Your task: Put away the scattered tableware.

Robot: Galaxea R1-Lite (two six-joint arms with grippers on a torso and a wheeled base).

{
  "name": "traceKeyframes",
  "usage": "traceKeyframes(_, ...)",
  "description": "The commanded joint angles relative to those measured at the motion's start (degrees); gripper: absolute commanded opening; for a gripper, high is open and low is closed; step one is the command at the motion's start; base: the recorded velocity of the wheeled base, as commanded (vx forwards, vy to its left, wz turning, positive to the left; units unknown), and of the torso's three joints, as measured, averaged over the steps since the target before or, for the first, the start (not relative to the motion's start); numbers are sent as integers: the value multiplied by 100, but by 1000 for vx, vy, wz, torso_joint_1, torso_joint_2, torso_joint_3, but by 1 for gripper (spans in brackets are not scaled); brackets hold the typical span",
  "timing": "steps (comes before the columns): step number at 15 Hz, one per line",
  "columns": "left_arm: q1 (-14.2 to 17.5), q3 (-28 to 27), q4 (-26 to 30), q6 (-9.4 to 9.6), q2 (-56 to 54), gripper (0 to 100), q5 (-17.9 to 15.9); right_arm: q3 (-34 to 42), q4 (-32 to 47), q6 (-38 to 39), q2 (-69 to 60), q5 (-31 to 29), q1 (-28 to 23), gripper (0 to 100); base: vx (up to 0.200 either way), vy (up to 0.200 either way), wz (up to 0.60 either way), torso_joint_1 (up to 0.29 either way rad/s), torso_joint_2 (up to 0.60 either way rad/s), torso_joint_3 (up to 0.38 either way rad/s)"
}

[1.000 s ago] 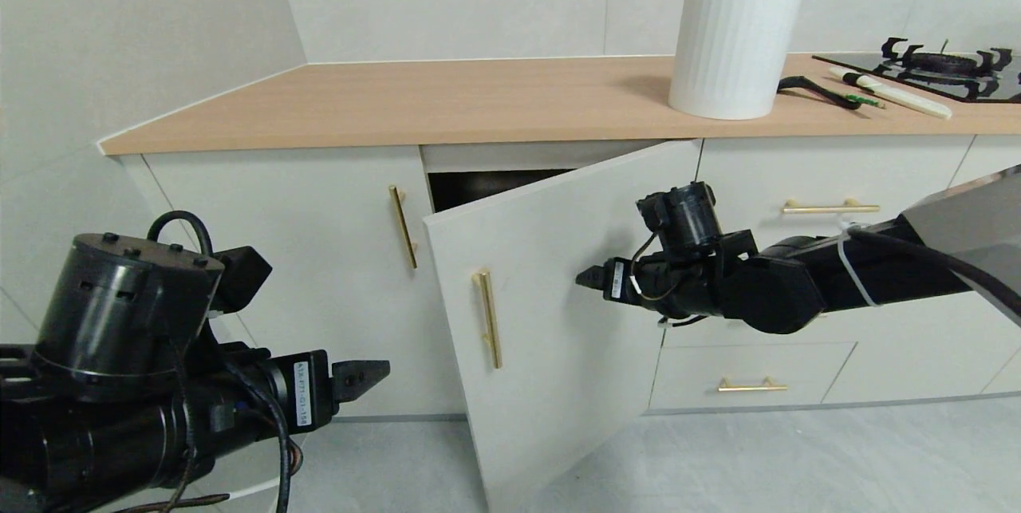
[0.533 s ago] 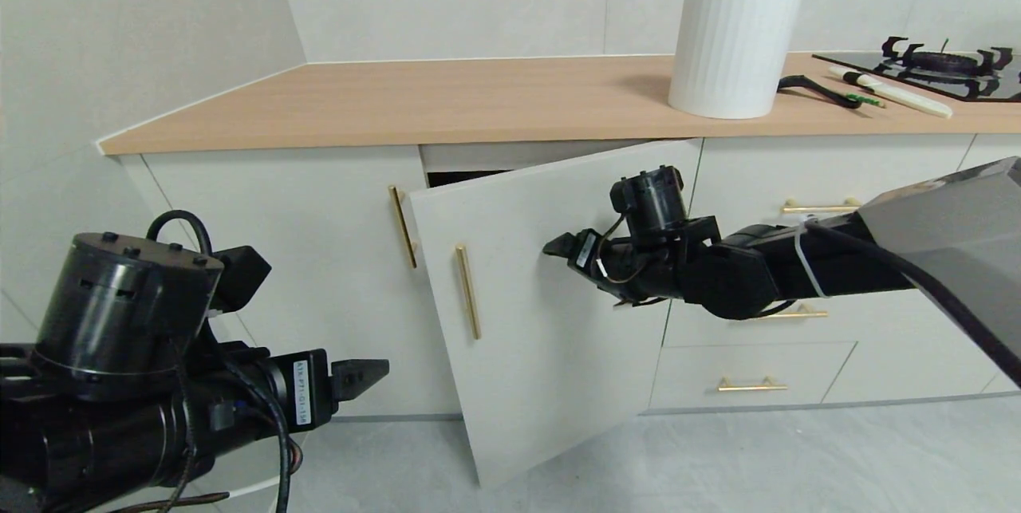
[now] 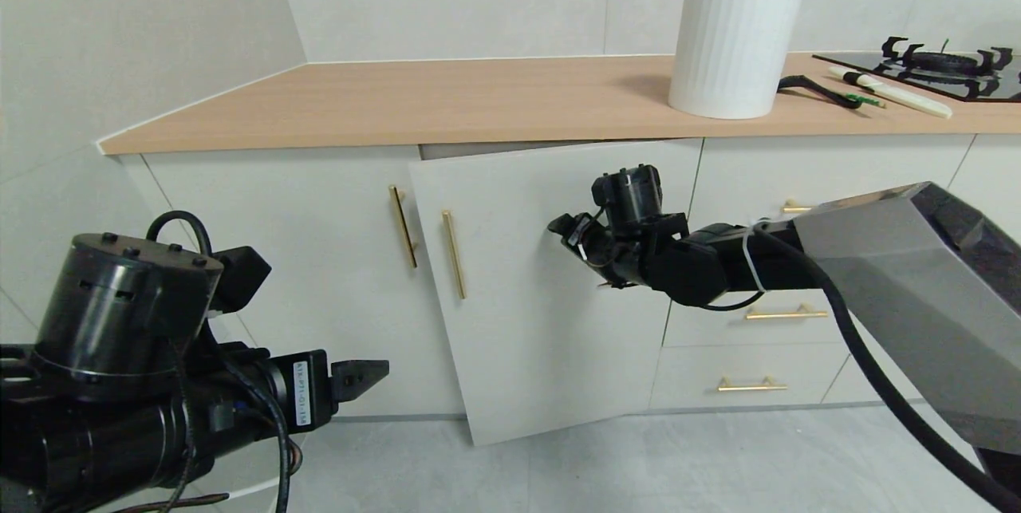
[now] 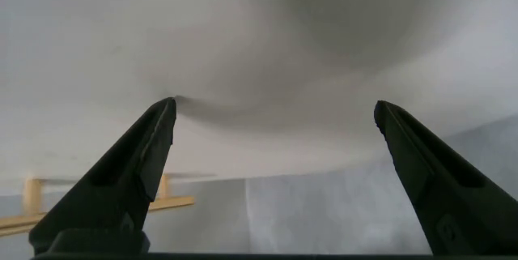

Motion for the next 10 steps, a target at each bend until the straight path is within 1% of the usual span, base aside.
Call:
traceKeyframes(1, 3, 4, 0, 0, 16, 100, 2, -233, -3, 5, 290, -98, -68, 100, 0, 0, 0, 0, 0, 0)
traceKeyframes(7, 3, 4, 0, 0, 25, 100, 2, -637, 5, 5, 571, -468, -235, 100, 0, 0, 0, 0, 0, 0)
traceKeyframes(10, 3, -5, 0, 0, 25, 100, 2, -673, 5, 5, 589, -503, -288, 100, 0, 0, 0, 0, 0, 0)
